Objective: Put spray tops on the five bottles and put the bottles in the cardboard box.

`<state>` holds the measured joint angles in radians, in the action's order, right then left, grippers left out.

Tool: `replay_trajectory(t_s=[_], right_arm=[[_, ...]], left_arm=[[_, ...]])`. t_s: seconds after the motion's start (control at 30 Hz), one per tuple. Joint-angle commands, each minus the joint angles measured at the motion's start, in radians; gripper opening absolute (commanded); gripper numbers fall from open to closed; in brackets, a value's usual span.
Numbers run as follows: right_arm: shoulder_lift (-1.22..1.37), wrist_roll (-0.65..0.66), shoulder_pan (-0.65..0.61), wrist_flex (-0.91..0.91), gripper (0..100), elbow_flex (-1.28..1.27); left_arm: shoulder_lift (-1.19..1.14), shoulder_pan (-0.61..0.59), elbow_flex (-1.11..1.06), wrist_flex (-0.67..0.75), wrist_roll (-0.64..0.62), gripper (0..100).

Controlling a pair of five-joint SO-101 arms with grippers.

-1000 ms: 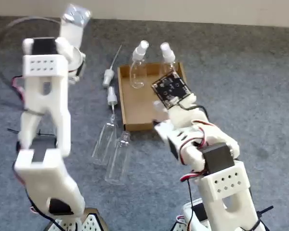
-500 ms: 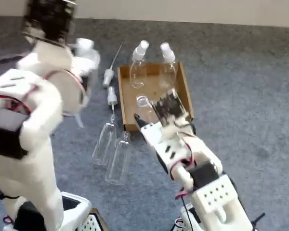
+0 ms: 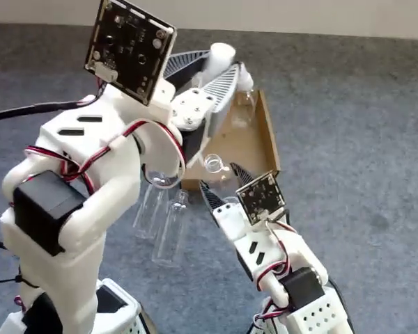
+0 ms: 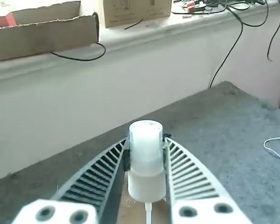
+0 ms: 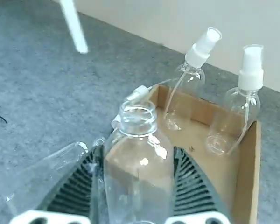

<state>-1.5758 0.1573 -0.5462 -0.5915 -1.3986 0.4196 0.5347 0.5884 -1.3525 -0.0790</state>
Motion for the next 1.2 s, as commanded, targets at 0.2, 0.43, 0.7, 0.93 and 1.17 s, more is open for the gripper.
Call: replay_trajectory(t_s=[0.2,0.43,0.7,0.93,1.17], right_arm=[[-0.027,-0.003,-0.005,0.025,0.5,0.013],[-0.027,-0.003,-0.005,0.025,0.5,0.013],[-0.027,-0.006,-0.005,0.025,0.5,0.013],[-0.027,-0.005,-0.005,0.025,0.5,0.013],[-0.027,-0.005,-0.005,0.025,0.5,0.013]], left_arm=[[-0.008,0.016,-0.237,0.238,0.0,0],[-0.012,0.016,-0.329,0.27,0.002,0],[-0.008,-0.002,-0.367,0.272,0.002,0],[-0.008,-0.097,-0.311,0.322,0.002,0],[-0.012,-0.102,-0.331,0.324,0.002,0]])
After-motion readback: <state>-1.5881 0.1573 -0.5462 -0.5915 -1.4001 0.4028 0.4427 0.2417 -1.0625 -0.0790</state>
